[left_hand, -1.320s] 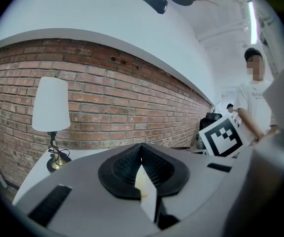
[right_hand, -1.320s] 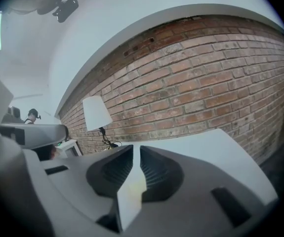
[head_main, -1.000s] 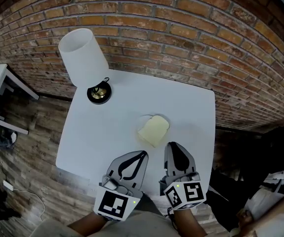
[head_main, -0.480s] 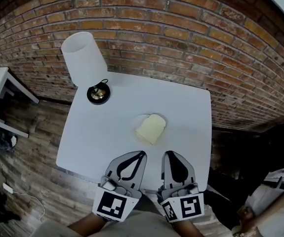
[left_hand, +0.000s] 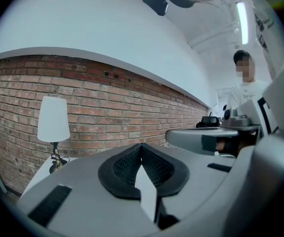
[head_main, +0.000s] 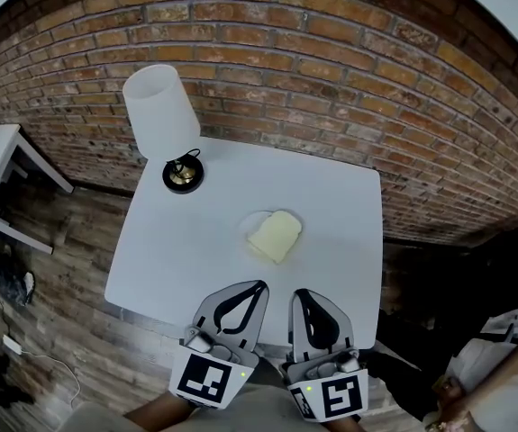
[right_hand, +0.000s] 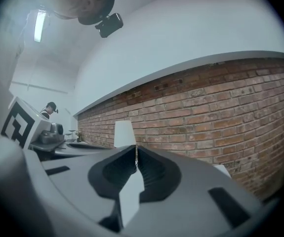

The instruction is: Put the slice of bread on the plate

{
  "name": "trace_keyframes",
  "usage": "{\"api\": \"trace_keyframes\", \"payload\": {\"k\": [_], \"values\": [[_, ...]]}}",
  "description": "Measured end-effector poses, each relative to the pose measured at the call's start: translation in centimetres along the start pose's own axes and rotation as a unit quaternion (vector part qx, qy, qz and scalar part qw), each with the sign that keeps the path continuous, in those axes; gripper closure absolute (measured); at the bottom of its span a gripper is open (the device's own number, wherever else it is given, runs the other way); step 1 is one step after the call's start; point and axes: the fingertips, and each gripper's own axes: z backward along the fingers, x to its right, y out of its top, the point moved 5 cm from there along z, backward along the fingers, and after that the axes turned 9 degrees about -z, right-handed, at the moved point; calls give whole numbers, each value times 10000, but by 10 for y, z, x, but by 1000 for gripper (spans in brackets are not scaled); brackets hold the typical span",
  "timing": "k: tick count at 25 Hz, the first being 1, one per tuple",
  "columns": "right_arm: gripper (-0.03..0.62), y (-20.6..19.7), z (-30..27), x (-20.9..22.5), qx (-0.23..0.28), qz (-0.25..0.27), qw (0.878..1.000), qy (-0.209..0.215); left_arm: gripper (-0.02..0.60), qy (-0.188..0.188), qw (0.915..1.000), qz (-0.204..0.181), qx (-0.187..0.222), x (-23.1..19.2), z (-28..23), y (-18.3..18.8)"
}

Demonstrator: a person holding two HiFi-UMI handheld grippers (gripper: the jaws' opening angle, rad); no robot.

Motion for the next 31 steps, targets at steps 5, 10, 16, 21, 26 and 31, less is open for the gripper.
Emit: {"api": "trace_keyframes", "payload": {"k": [5,10,16,21,26,31], "values": [[577,-1,8,-10,5,132,9999,29,572,-10,10000,-45,30,4,8,3],[585,-3,12,-10,-35,58,10000,-30,572,-41,10000,-44,43,9,13,3],[586,-6,11,-10,-187,-66,9998,-35,572,-23,10000,2,48,10,18,5],[586,-6,10,-12,-237,-61,9997,3,572,-22,10000,-52,63,9,18,7],[586,-8,10,-12,-312,-107,9994,35,572,-7,10000,-25,74,9,19,7],[586,-7,9,-15,-324,-99,9994,100,572,17,10000,-1,84,7,20,7]]}}
